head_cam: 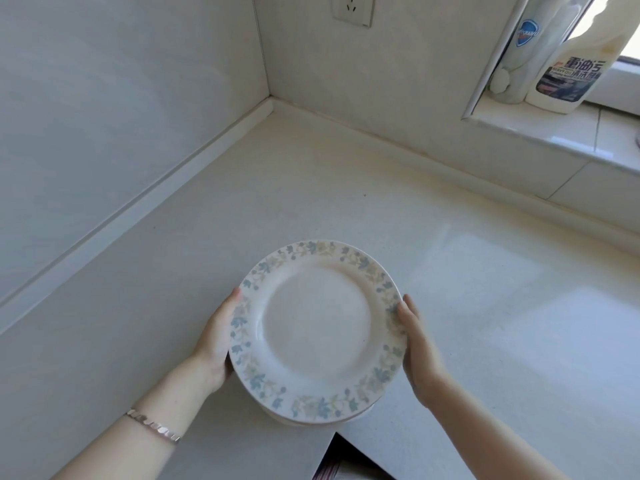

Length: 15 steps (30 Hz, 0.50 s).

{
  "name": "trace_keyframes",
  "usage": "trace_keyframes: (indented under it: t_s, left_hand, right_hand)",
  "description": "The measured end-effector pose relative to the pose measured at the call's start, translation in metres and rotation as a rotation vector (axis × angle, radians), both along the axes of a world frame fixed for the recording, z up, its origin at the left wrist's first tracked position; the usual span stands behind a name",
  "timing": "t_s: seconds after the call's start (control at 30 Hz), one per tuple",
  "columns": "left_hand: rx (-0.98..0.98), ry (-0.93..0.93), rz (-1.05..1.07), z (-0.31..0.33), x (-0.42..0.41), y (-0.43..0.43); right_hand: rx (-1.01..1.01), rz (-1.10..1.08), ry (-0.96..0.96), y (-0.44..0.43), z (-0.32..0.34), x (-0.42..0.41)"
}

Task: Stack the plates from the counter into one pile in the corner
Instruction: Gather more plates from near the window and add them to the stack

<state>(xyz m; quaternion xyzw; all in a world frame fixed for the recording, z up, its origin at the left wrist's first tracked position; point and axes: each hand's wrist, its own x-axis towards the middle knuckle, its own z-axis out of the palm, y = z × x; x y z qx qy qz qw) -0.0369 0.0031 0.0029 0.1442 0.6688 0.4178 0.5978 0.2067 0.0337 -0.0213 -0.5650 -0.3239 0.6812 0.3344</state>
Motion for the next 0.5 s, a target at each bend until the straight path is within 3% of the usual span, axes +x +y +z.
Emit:
trace_keyframes:
  t_s: [0.1, 0.27, 0.5]
  left_hand:
    - [-0.054, -0.060, -0.055, 0.000, -0.002, -0.002]
    - [-0.037, -0.067, -0.055, -0.002, -0.005, -0.003]
    - [-0.067, -0.011, -0.072, 0.004, -0.003, -0.002]
  right_hand:
    - [-0.043, 0.066, 0.168, -0.002, -0.006, 0.001]
    - [0.003, 0.089, 0.269, -0.005, -0.015, 0.000]
    - [-0.014, 0.152, 0.179, -0.001, -0.012, 0.009]
